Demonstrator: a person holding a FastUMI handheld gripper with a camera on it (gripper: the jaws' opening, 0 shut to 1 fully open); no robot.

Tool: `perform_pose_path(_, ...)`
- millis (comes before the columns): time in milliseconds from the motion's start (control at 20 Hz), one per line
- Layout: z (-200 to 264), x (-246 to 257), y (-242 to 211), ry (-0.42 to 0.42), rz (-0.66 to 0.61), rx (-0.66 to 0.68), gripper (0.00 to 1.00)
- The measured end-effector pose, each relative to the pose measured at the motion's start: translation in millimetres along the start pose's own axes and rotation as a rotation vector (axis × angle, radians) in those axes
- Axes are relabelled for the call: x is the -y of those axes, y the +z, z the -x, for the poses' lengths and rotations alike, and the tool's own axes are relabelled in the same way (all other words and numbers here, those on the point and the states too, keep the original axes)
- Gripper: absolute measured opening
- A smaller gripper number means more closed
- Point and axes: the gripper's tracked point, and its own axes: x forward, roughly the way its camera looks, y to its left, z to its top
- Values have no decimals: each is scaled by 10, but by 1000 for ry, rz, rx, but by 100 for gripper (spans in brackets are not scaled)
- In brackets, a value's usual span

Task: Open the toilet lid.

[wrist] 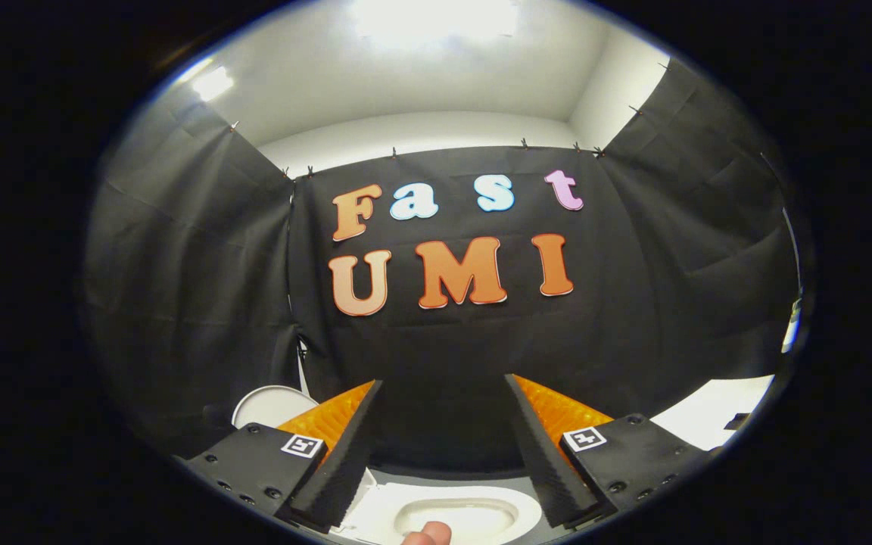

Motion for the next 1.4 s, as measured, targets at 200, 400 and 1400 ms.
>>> perform_pose_path(200, 266, 184, -116, 9, 19, -3, 99)
perform_pose_path(400, 568, 423, -374, -24, 15, -74, 99)
perform_pose_path(1400, 1126, 468, -494, -57, 88, -57, 99)
